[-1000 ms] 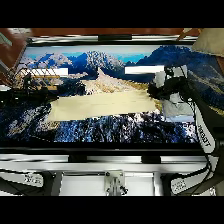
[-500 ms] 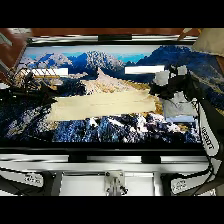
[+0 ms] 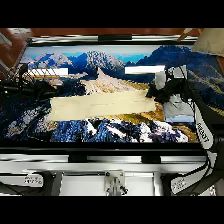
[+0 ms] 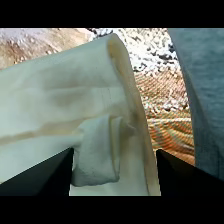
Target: Fold the shirts.
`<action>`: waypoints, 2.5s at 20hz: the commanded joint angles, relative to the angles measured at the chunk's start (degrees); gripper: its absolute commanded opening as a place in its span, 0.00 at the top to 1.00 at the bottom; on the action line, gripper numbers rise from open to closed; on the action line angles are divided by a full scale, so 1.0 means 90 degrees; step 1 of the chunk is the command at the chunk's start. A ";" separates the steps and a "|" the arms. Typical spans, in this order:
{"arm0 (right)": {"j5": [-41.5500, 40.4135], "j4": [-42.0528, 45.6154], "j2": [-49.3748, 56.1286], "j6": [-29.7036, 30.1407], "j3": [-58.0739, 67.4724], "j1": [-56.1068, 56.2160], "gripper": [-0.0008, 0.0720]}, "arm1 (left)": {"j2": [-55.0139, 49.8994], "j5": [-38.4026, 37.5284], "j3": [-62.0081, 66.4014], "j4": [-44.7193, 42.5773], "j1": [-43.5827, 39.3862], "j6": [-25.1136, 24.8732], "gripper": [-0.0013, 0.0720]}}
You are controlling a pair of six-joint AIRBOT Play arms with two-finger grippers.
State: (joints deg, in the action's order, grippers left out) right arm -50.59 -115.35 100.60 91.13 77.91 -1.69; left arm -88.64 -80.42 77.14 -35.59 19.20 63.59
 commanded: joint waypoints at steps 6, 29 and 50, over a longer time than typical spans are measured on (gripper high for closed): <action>-0.1032 -0.0192 0.0423 -0.0216 0.0000 0.0002 0.74 | 0.0121 -0.0027 0.0355 0.0488 -0.0423 -0.0010 0.30; -0.2412 -0.0464 -0.4014 -0.0233 0.0000 0.0002 0.89 | -0.1112 0.4223 -0.0345 0.0908 -0.5469 0.0539 0.93; 0.0333 -0.1333 -0.3378 -0.1098 0.0000 0.1960 0.89 | 0.2237 0.3672 -0.0452 -0.0702 -0.3541 0.0542 0.94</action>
State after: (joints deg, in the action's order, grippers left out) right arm -59.18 -123.09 67.13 82.13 77.87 8.80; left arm -79.13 -45.25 73.17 -32.62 -20.56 65.08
